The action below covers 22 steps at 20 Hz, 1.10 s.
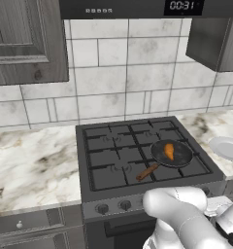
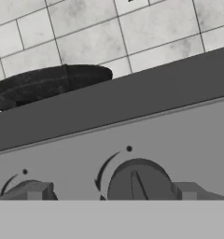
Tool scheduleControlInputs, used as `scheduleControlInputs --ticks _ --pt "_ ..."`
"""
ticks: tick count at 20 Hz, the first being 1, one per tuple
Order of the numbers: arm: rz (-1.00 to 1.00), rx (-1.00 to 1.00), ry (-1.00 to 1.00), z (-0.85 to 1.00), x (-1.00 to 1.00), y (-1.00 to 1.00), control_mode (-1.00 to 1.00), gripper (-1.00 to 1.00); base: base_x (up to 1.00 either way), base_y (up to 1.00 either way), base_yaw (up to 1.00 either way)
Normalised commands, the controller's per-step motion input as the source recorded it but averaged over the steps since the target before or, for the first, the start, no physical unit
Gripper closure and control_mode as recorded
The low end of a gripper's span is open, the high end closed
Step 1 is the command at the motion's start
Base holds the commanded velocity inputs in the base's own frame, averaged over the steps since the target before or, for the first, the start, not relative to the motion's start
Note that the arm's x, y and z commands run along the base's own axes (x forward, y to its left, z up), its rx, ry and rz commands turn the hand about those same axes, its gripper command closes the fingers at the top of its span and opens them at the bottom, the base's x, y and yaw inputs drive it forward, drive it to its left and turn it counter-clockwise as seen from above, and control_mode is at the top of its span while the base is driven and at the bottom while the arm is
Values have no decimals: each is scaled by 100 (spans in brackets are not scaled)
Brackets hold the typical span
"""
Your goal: Pick the croissant and place it on the pan. Then turn on the stove to warm the croissant.
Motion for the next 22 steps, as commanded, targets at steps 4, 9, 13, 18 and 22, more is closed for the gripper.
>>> scheduleControlInputs --ticks 4,9,13,18,22 --pt "0 0 0 -15 4 -9 -100 -100 0 0 0" --pt "0 0 0 -12 6 -14 -100 -100 0 0 0" --pt "0 0 0 -11 9 -2 -100 -100 0 0 0" --pt "0 0 0 -6 10 0 -100 -100 0 0 0" --pt "0 0 0 0 12 0 -100 -100 0 0 0"
